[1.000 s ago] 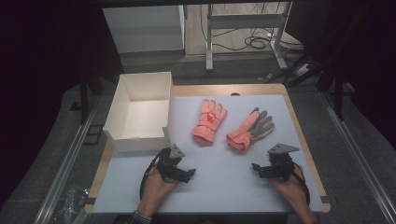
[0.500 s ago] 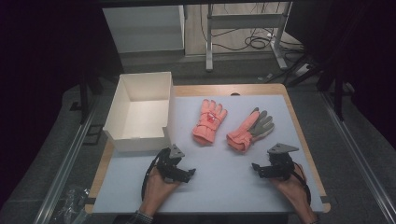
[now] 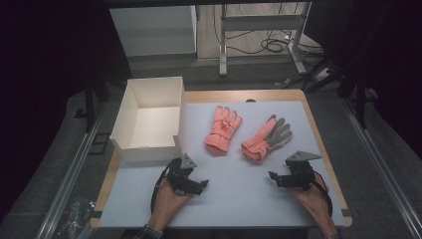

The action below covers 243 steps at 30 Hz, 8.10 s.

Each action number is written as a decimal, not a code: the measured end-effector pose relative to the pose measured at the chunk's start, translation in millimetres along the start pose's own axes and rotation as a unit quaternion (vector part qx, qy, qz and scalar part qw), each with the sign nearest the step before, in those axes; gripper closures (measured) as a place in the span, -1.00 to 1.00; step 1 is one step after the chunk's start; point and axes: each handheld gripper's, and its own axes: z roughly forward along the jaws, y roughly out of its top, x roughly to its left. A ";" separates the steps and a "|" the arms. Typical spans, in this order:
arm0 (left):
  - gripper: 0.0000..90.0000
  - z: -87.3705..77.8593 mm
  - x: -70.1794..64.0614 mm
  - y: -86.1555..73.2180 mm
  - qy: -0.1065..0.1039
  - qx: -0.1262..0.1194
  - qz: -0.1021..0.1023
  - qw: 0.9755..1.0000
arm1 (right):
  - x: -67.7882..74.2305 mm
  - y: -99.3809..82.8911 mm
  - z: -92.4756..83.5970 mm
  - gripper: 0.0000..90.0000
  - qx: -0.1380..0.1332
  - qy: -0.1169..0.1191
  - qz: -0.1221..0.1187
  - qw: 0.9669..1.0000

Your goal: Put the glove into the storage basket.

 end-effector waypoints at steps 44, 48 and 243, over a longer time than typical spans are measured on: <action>-0.94 0.0 -0.1 -0.1 0.000 0.000 0.000 1.000 | -52.2 86.6 62.5 0.56 0.024 -0.075 0.054 0.995; -0.94 0.0 -0.1 -0.1 0.000 0.000 0.000 1.000 | -48.6 87.5 62.3 0.85 0.029 -0.081 0.051 0.995; -0.94 -0.1 0.1 -0.1 0.001 0.000 0.001 1.000 | 38.7 87.0 -15.0 0.84 0.052 0.155 -0.069 0.984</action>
